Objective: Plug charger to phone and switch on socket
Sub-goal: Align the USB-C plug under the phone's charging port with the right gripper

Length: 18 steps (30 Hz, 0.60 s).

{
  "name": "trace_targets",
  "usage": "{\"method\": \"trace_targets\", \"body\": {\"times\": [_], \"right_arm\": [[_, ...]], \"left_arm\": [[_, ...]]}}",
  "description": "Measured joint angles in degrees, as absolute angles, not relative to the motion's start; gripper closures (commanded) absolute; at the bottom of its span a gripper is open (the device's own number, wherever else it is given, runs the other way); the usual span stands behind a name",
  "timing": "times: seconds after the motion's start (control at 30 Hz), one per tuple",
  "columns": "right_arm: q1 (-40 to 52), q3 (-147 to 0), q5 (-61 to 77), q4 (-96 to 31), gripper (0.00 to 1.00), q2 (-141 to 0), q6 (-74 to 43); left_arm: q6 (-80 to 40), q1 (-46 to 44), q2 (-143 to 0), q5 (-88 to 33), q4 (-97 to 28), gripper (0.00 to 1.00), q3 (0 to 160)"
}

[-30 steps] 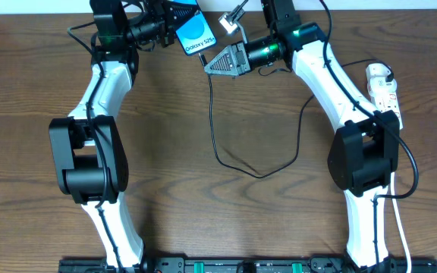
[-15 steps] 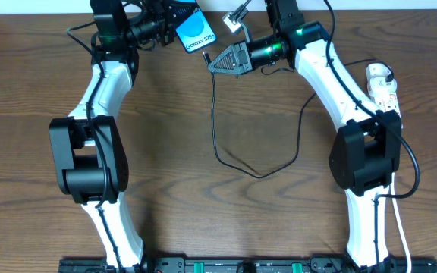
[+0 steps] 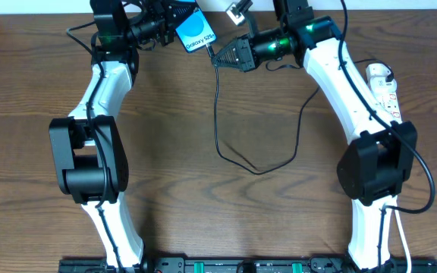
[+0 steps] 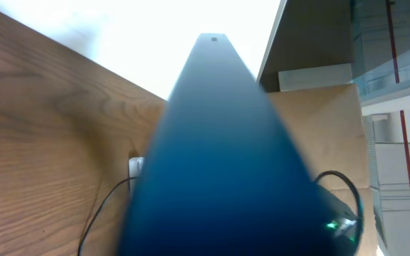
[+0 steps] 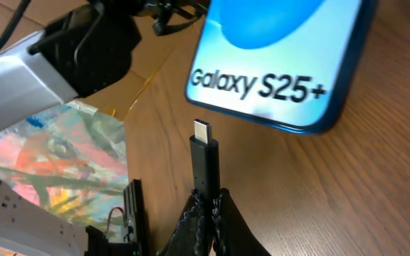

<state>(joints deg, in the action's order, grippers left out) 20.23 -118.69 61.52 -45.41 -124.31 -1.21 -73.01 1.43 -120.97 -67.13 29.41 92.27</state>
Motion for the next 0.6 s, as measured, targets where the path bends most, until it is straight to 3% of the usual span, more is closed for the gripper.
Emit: {"method": "trace_targets", "body": {"times": [0.6], "right_arm": [[22.41, -118.69, 56.93, -47.33, 0.99, -124.25, -0.75]], "left_arm": [[-73.01, 1.28, -120.97, -68.69, 29.43, 0.92, 92.27]]}}
